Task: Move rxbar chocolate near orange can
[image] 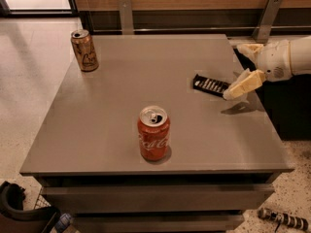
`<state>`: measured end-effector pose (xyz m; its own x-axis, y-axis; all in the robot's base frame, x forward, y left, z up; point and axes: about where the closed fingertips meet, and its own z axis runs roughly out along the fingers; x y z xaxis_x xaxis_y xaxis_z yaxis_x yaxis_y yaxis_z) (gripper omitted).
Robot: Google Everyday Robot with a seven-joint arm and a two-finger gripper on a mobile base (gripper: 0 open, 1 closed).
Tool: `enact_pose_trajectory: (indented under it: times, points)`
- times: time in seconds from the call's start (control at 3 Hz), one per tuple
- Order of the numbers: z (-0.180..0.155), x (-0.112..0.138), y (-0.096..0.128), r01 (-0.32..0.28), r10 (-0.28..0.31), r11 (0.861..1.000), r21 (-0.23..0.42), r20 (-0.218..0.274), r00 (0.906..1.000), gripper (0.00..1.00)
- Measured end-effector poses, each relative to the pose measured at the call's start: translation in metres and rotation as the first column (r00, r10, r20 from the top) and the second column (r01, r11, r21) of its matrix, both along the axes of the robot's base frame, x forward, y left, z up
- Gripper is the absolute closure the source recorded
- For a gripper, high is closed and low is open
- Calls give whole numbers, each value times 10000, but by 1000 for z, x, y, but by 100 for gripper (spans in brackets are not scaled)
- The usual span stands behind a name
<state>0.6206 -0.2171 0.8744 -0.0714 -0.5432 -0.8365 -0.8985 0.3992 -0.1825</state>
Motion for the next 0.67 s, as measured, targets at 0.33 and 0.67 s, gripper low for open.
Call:
enact_pose_trajectory:
  times: [0.33, 0.67]
  points:
    - [-17, 4, 11, -58, 59, 9967, 816, -20, 10000, 0]
    - [-27, 2, 13, -48, 42, 9889, 1488, 44, 10000, 0]
